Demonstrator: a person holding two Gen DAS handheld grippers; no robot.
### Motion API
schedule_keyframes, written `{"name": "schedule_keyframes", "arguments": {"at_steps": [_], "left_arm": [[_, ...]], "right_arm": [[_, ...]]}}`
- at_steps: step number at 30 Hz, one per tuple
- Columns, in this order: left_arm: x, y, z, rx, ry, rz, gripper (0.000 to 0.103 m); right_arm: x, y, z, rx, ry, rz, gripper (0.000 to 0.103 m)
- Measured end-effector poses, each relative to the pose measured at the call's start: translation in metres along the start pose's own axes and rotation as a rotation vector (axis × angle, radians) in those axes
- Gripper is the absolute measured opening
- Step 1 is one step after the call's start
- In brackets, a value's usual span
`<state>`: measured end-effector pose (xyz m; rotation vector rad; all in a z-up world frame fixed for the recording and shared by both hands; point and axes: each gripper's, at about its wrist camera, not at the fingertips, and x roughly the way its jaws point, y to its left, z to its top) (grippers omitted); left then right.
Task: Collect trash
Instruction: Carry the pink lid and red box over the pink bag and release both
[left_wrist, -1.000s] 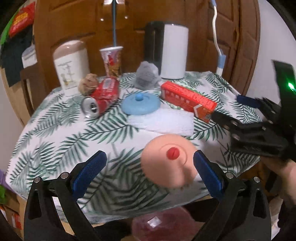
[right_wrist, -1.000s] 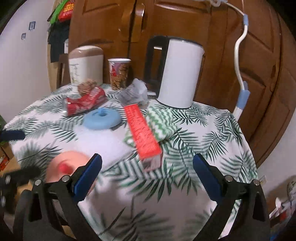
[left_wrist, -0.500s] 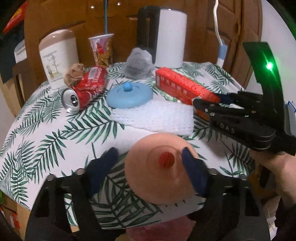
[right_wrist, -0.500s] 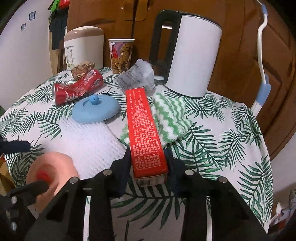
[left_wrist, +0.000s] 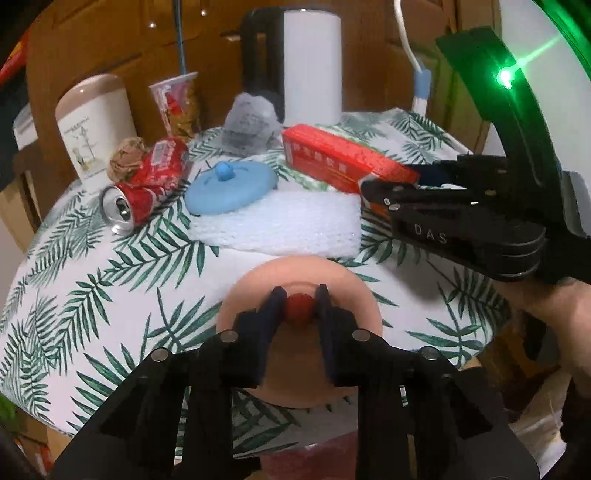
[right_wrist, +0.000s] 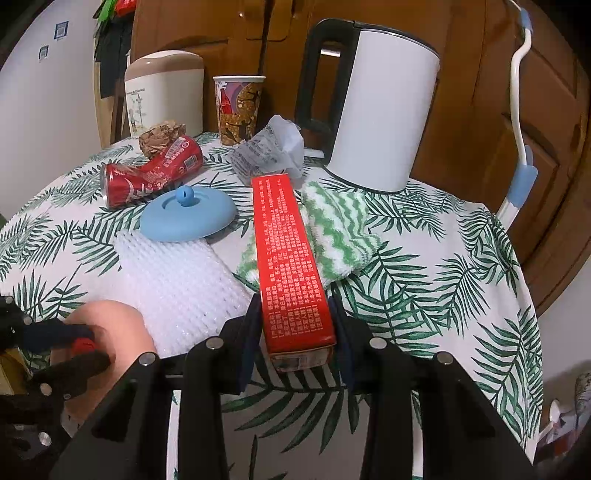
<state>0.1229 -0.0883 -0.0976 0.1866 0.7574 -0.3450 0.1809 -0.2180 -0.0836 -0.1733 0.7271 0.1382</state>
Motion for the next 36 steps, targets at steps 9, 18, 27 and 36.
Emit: {"name": "schedule_keyframes", "arguments": {"at_steps": [9, 18, 27, 36], "left_arm": [[-0.007, 0.002, -0.002, -0.021, -0.021, -0.001, 0.023], [-0.027, 0.009, -0.003, -0.034, -0.057, -0.035, 0.023], [-0.064, 0.001, -0.036, -0.011, -0.059, -0.09, 0.023], [-0.105, -0.021, -0.101, 0.075, -0.018, -0.136, 0.023]], "right_arm": [[-0.007, -0.007, -0.001, 0.033, -0.025, 0.024, 0.032], [-0.038, -0.011, -0.017, 0.077, -0.067, 0.055, 0.031], [-0.111, 0.013, -0.065, 0.089, -0.132, 0.091, 0.031], [-0.16, 0.047, -0.147, 0.113, -0.068, 0.145, 0.031]]}}
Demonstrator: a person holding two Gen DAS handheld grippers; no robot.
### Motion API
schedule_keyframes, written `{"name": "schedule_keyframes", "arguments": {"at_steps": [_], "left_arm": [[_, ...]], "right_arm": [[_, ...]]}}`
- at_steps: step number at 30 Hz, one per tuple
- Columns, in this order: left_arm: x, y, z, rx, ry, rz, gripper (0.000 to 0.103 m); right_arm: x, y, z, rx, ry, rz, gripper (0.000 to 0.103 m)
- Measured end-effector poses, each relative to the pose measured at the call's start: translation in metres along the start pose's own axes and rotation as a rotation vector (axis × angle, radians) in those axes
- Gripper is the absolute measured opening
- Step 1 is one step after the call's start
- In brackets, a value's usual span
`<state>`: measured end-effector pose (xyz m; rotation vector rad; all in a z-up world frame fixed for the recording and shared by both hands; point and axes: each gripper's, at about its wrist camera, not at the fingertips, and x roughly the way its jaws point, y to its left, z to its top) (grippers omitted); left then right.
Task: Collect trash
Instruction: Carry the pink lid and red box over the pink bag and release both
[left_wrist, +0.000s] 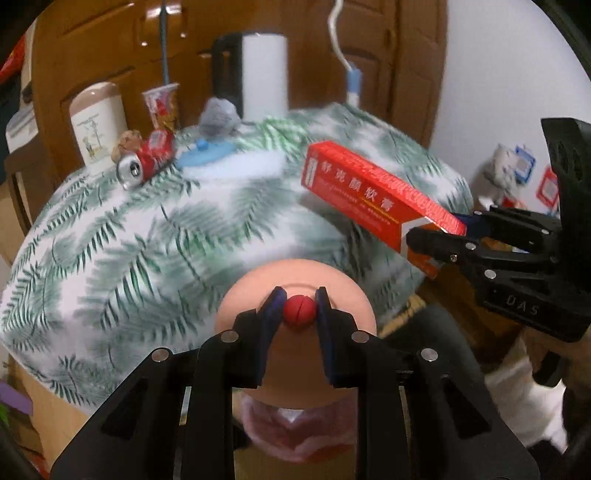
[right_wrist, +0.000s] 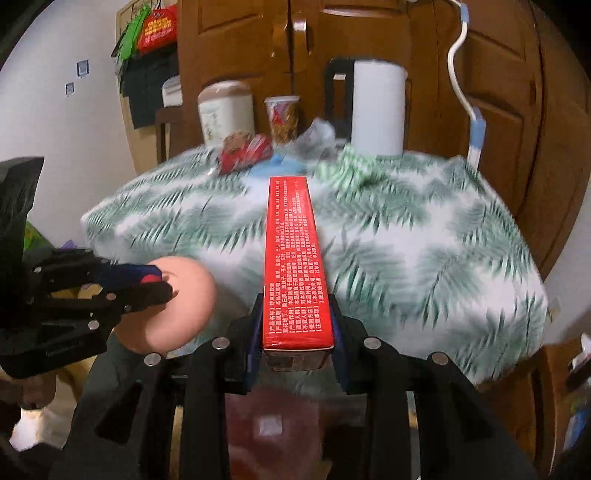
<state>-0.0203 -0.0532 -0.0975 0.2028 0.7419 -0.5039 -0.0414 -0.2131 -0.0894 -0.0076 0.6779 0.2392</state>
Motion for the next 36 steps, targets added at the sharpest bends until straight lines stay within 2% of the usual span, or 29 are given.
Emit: {"name": "schedule_keyframes", "arguments": {"at_steps": [4, 7, 11, 19, 26, 34, 36], "left_arm": [[0.014, -0.007, -0.036, 0.012, 0.077, -0.007, 0.023], [0.051, -0.006, -0.071, 0.015, 0.177, 0.006, 0.023], [0.11, 0.0, -0.109, 0.007, 0.305, 0.011, 0.023], [0.227, 0.019, -0.173, 0.015, 0.54, 0.043, 0.023], [0.286, 0.026, -0.205, 0.013, 0.661, 0.045, 0.023], [0.338, 0.03, -0.228, -0.014, 0.785, 0.049, 0.025], [0.345, 0.034, -0.23, -0.019, 0.795, 0.054, 0.033]], "right_arm": [[0.002, 0.012, -0.033, 0.004, 0.054, 0.016, 0.03], [0.02, 0.019, -0.059, 0.019, 0.117, 0.037, 0.03], [0.06, 0.028, -0.094, 0.016, 0.223, 0.068, 0.03], [0.181, 0.034, -0.17, -0.019, 0.548, 0.091, 0.03], [0.259, 0.031, -0.209, -0.018, 0.723, 0.087, 0.03], [0.304, 0.028, -0.23, -0.021, 0.819, 0.069, 0.031], [0.313, 0.027, -0.233, -0.013, 0.832, 0.066, 0.031]]}}
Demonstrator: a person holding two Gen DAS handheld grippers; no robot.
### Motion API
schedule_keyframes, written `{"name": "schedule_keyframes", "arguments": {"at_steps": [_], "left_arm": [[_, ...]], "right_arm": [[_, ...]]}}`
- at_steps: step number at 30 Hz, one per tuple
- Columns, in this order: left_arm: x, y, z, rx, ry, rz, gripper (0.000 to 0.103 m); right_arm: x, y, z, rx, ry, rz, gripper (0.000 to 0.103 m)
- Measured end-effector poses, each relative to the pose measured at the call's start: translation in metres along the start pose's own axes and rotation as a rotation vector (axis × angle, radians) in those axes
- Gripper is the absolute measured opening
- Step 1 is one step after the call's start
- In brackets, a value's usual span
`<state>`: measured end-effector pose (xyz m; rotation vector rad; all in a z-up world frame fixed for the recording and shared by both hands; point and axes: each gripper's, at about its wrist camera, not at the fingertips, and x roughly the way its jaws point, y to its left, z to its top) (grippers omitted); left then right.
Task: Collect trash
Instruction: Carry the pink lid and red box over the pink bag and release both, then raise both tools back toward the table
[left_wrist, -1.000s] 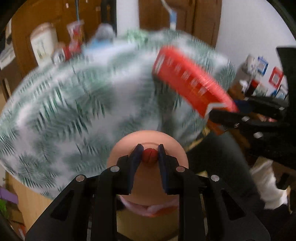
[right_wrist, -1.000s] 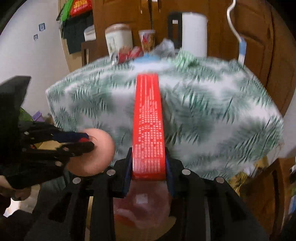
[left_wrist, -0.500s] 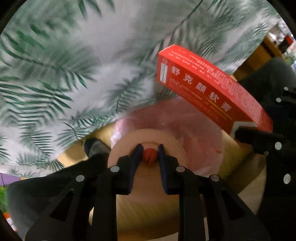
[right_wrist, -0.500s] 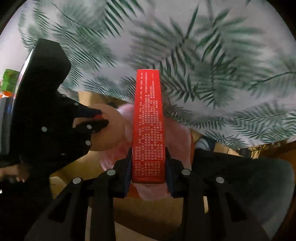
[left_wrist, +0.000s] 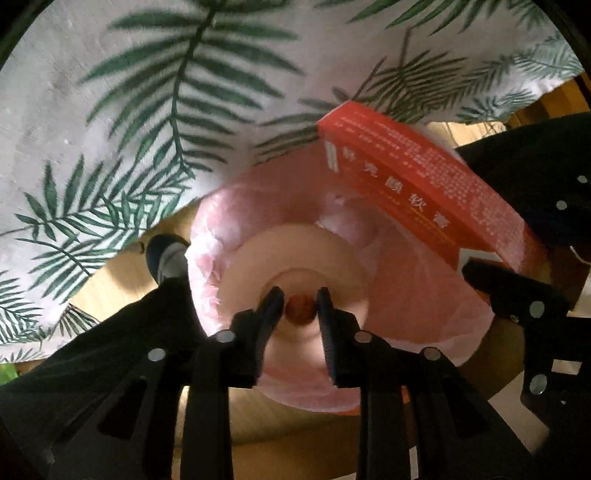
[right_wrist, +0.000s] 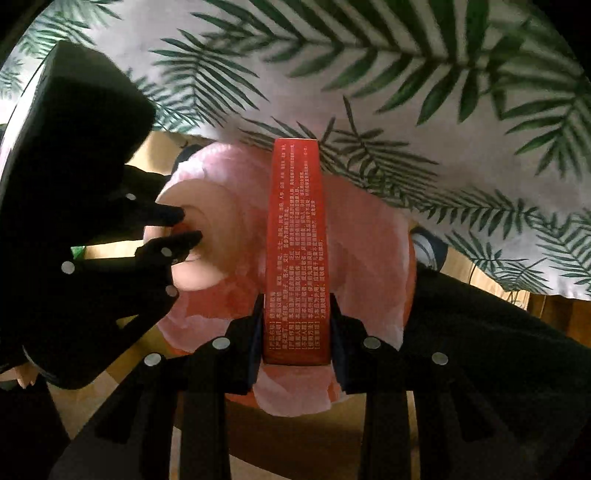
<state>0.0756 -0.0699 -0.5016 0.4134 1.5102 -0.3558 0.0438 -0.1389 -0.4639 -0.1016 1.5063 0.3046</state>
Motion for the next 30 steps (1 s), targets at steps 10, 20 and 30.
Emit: {"name": "schedule_keyframes", "arguments": {"at_steps": [10, 20, 30], "left_arm": [[0.011, 0.009, -0.007, -0.049, 0.035, 0.007, 0.068], [-0.073, 0.019, -0.023, -0.063, -0.096, 0.063, 0.088], [-0.284, 0.017, -0.059, -0.061, -0.503, 0.079, 0.097]], "right_arm": [[0.018, -0.001, 0.009, 0.017, 0.022, 0.0, 0.07], [-0.057, 0.006, -0.003, -0.044, -0.13, -0.086, 0.094], [-0.26, 0.011, -0.042, -0.038, -0.527, -0.133, 0.098]]}}
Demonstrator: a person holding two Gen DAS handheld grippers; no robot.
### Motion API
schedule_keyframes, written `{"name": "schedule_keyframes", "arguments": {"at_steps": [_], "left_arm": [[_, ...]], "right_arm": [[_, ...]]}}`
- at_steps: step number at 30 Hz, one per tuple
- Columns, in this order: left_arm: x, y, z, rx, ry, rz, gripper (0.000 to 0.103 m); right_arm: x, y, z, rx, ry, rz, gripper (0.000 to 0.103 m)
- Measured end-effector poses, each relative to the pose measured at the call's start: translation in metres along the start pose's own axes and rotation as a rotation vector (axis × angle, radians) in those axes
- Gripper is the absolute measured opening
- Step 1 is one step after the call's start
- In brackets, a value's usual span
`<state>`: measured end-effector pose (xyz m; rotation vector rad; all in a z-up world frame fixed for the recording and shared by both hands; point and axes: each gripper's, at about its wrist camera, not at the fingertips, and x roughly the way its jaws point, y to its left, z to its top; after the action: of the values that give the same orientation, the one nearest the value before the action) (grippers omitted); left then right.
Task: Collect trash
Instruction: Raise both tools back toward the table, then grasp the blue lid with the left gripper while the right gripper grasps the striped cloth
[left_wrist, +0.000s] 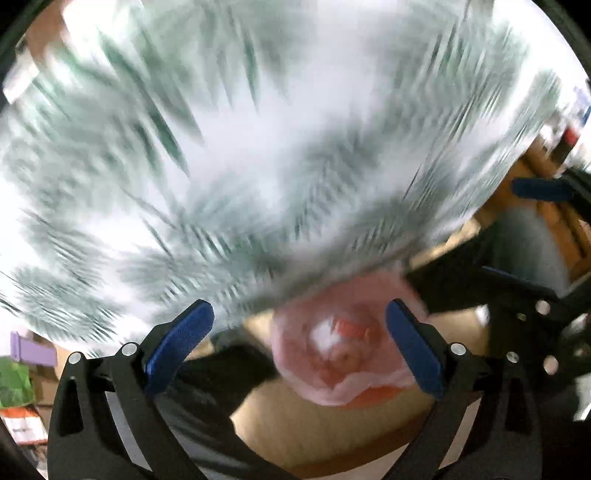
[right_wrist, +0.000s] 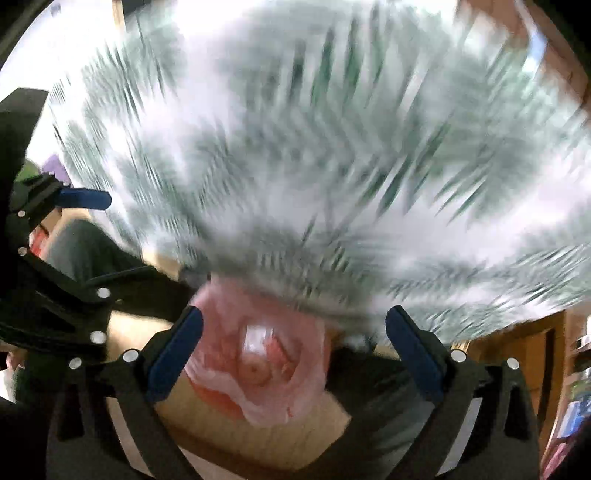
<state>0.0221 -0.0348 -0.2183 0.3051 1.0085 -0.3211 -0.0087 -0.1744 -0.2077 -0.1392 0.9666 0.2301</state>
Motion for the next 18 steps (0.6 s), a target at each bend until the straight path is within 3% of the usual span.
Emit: {"name": "schedule_keyframes", "arguments": {"at_steps": [2, 7, 14, 18], "left_arm": [[-0.04, 0.005, 0.017, 0.0, -0.091, 0.01, 0.097], [-0.102, 0.018, 0.056, -0.003, -0.231, 0.02, 0.097], [-0.131, 0.036, 0.107, -0.011, -0.312, 0.079, 0.097], [-0.12, 0.061, 0.139, -0.025, -0.327, 0.103, 0.097]], "right_arm": [[-0.031, -0.004, 0.018, 0.002, -0.077, -0.012, 0.098], [-0.086, -0.018, 0.063, -0.001, -0.238, -0.053, 0.098], [-0.103, -0.045, 0.124, -0.003, -0.346, -0.108, 0.098], [-0.097, -0.052, 0.147, -0.003, -0.362, -0.134, 0.098]]}}
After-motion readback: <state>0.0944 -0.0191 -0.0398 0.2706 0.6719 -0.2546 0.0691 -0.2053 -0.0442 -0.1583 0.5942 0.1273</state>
